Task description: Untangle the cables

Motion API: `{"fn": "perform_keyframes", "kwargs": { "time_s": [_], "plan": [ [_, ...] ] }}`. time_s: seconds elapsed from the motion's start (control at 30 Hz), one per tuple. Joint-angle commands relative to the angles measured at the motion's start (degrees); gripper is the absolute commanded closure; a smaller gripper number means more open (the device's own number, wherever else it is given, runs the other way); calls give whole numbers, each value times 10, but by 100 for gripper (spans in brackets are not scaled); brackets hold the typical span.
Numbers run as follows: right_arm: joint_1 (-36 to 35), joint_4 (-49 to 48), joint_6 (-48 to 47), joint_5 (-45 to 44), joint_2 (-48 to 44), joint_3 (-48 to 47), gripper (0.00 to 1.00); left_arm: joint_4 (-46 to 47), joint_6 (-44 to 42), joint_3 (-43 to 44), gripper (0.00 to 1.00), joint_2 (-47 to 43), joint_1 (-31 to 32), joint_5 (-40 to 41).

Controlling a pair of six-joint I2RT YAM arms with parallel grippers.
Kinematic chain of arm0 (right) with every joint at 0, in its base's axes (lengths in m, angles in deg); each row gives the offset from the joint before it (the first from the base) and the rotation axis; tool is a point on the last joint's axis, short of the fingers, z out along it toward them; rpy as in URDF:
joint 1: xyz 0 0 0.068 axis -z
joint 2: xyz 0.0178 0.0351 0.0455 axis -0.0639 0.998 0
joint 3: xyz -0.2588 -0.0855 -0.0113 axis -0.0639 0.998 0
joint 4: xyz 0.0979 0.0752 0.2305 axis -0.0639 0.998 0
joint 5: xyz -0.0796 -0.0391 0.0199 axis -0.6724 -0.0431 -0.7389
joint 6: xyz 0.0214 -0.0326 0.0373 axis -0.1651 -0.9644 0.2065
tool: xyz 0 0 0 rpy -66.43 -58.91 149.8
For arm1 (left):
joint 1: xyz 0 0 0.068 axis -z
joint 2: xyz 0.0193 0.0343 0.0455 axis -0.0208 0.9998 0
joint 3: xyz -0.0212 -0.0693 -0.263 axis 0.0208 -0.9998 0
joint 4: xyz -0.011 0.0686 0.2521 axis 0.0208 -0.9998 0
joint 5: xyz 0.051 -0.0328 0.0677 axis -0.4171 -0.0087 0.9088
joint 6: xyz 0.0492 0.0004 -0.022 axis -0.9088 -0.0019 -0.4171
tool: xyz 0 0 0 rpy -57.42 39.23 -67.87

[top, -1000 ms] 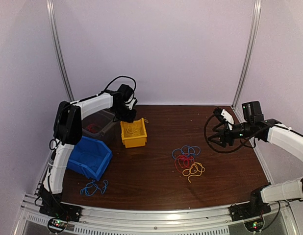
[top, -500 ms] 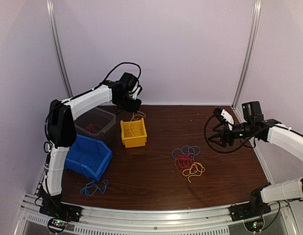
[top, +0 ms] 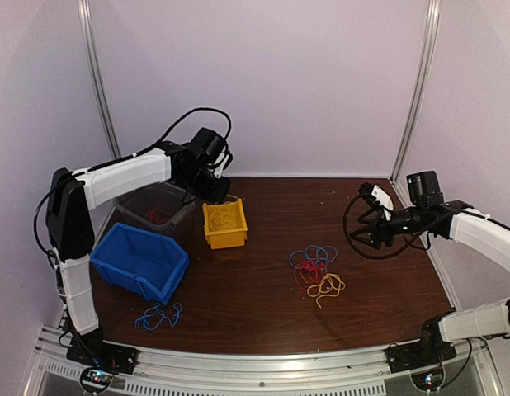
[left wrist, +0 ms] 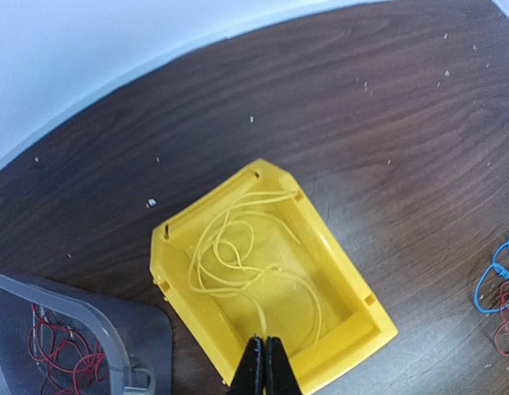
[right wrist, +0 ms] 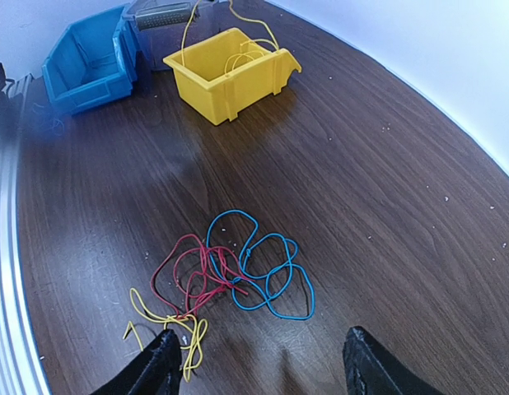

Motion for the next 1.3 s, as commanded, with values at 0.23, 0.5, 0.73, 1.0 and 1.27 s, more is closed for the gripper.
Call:
{"fn": "perform_keyframes", "kwargs": {
  "time_s": [0.23, 0.5, 0.73, 1.0, 1.27],
  "plan": [
    [5, 3, -2, 10, -3, 4, 32, 18, 34, -80, 100, -34, 6, -8],
    [5, 4, -2, 10, 1, 4, 32, 51, 11, -63, 100, 15, 5, -7],
    [5, 4, -1, 9, -6, 6, 32, 38, 8, -32, 96, 61, 5, -11],
    [5, 5, -2, 13, 7, 3, 32, 26, -7, -42, 50, -15, 6, -25],
    [5, 6, -3, 23, -10, 2, 32, 33, -4, -101, 39, -150, 24, -29]
  ]
}}
